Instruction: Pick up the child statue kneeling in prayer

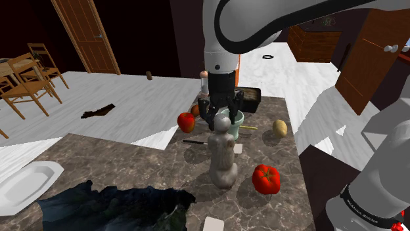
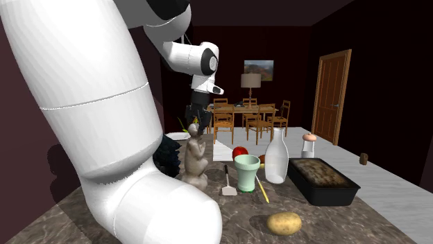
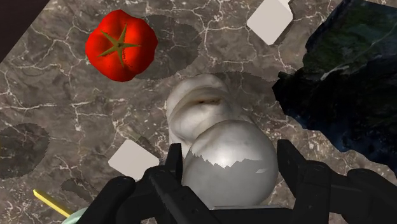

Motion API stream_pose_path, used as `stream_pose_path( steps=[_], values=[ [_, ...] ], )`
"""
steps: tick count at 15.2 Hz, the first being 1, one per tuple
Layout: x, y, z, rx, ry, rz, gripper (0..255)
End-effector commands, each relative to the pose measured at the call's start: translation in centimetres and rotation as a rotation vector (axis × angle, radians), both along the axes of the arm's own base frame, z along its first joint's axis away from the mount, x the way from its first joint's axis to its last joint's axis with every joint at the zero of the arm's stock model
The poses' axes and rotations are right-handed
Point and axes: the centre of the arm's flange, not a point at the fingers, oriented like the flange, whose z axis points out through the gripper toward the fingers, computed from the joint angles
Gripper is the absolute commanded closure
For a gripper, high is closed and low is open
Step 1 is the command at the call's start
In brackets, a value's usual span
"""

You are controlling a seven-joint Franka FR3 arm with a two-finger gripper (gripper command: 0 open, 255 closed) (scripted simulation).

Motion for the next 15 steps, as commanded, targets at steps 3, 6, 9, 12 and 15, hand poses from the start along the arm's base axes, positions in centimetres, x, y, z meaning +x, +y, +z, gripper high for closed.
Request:
stream_pose_path(
  steps=[3,6,9,12,15],
  values=[
    [0.0,0.0,0.5,0.0,0.001,0.001,255],
    [0.0,0.0,2.1,0.0,0.001,0.001,255],
    [0.0,0.0,3.6,0.0,0.001,0.001,255],
    [0.0,0.0,5.2,0.0,0.001,0.001,255],
    [0.0,0.0,6.8,0.0,0.001,0.001,255]
  ],
)
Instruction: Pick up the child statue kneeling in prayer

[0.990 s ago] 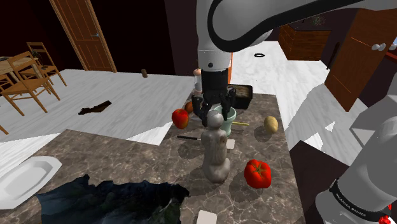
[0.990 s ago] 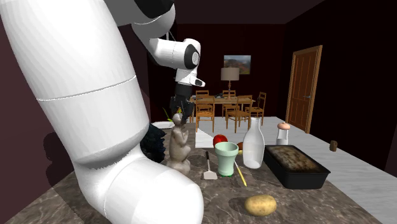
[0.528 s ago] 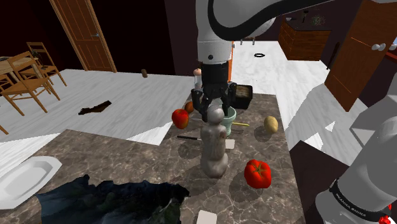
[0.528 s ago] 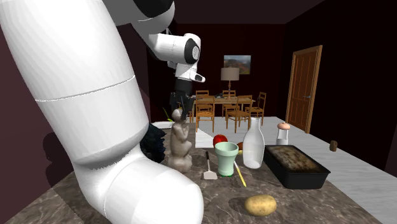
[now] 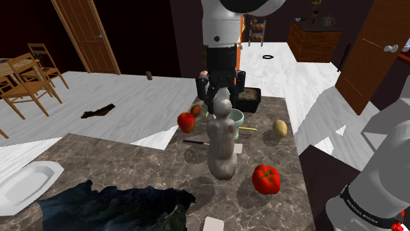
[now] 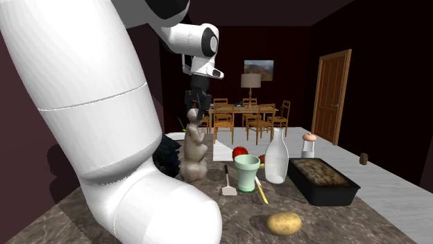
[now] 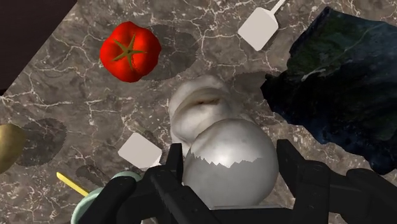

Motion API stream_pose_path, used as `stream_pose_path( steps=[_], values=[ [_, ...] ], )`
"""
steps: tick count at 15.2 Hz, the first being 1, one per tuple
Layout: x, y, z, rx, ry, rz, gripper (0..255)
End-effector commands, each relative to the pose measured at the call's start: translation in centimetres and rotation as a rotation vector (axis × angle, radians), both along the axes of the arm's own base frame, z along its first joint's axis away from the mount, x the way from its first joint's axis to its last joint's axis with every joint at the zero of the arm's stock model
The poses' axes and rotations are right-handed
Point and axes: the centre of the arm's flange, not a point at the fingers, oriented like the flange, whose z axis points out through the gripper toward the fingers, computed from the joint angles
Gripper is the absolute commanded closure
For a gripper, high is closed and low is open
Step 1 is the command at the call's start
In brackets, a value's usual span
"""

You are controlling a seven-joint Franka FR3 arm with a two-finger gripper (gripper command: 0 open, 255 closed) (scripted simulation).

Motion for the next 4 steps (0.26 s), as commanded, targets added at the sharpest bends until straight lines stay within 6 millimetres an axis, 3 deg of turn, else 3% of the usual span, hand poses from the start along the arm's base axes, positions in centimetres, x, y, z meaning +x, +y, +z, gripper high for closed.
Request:
stream_pose_path(
  steps=[1,4],
  values=[
    [-0.02,-0.01,1.05,0.0,-0.001,0.0,255],
    [-0.02,-0.01,1.66,0.0,-0.001,0.0,255]
  ],
)
